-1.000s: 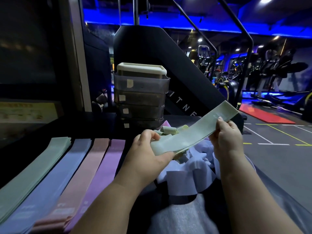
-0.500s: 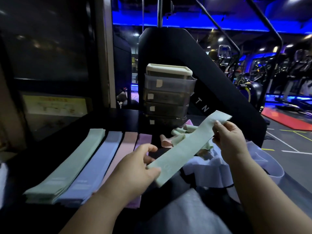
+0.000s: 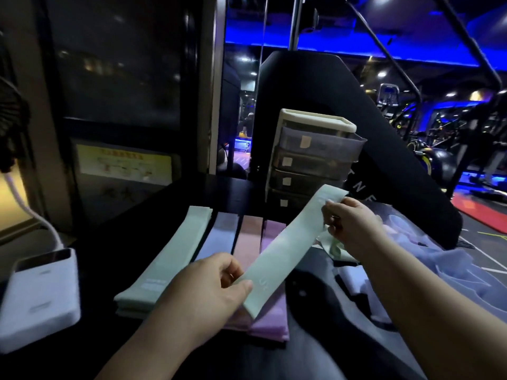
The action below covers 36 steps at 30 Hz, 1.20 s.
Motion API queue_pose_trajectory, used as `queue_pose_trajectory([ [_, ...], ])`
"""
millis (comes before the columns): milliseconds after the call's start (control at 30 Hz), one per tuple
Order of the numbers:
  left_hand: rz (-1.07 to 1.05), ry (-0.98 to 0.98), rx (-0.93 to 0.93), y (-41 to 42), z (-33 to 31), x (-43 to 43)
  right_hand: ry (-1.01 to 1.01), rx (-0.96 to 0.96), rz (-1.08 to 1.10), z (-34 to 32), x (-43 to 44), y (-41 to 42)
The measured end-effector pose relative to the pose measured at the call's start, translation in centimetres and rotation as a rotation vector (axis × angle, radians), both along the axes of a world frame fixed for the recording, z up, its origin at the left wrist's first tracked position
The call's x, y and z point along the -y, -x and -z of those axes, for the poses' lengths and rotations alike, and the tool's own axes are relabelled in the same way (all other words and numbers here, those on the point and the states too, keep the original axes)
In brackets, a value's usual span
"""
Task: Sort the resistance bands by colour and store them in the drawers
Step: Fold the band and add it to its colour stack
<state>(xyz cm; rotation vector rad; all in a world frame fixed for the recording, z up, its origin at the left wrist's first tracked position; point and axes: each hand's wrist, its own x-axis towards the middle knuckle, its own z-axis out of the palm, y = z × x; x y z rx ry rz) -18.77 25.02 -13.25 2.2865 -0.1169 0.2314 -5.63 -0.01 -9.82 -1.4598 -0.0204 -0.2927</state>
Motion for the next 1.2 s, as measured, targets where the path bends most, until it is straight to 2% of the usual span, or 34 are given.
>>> queue_pose_trajectory([
  [200,-0.129,-0.064,0.054,1.0,-0.7,-4.0,-0.058,-0.178,-0.057,0.0,-6.2,-3.1],
  [333,-0.173,-0.023,0.003,1.1,-0.8,-7.2,-0.075,-0.279,-0.064,0.6,-10.4,-4.8],
  [500,-0.212,0.043,-0.057,1.0,-0.5,-10.5,-0.042,-0.309,-0.121,0.9,-15.0,-6.1],
  [733,-0.288,0.070,-0.038,0.9,0.5,-12.8,0.143,-0.307,-0.215,1.9,-19.3,-8.5],
  [933,-0.292,-0.026,-0.040,1.0,0.9,-13.2,0.257,-0.297,-0.305,3.1,-21.4,-9.8],
  [1200,-0.294,-0.156,-0.029,1.2,1.1,-12.8,0.451,-0.284,-0.271,4.0,-22.5,-10.4],
])
